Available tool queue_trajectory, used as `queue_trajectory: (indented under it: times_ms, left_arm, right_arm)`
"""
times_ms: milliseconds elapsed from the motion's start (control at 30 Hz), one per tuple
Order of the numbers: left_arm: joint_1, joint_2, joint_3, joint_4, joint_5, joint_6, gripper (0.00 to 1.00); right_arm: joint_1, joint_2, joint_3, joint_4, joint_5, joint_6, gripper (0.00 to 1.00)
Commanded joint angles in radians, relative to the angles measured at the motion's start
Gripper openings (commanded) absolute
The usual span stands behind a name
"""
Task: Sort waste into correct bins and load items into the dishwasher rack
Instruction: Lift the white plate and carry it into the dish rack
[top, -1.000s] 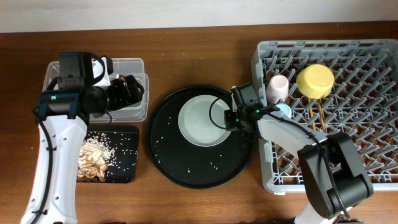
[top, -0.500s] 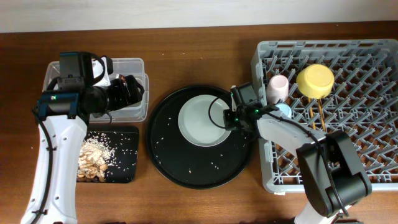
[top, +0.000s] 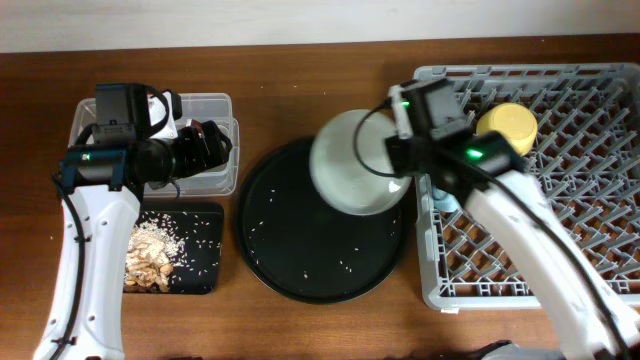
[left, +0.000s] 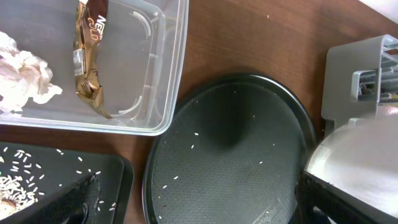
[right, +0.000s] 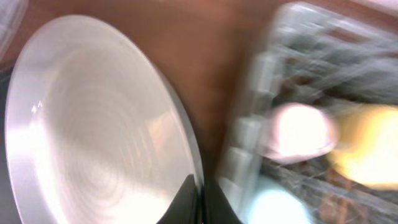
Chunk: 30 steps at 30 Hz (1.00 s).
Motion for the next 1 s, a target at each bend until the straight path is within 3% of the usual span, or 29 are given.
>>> queue_trajectory:
  times_ms: [0,267,600,967]
  left_arm:
    - [0.003,0.005,-0.005,-0.001,-0.003,0.008,0.99]
    - [0.003,0.005,-0.005,-0.001,-0.002,0.008,0.99]
    - [0.003,0.005,-0.005,-0.001,-0.003,0.008,0.99]
    - [0.003,0.005,-0.005,-0.001,-0.002,0.008,0.99]
  right_arm:
    - [-0.020,-0.098,0.087,-0.120,0.365,-0.140,0.04]
    - [-0.173,-0.203,0.098,-0.173,0.677,-0.468,0.04]
    - [-0.380,-0.049,0.098,-0.182,0.631,-0.477,0.04]
    - [-0.335,0.184,0.098,-0.183,0.616,-0.458,0.04]
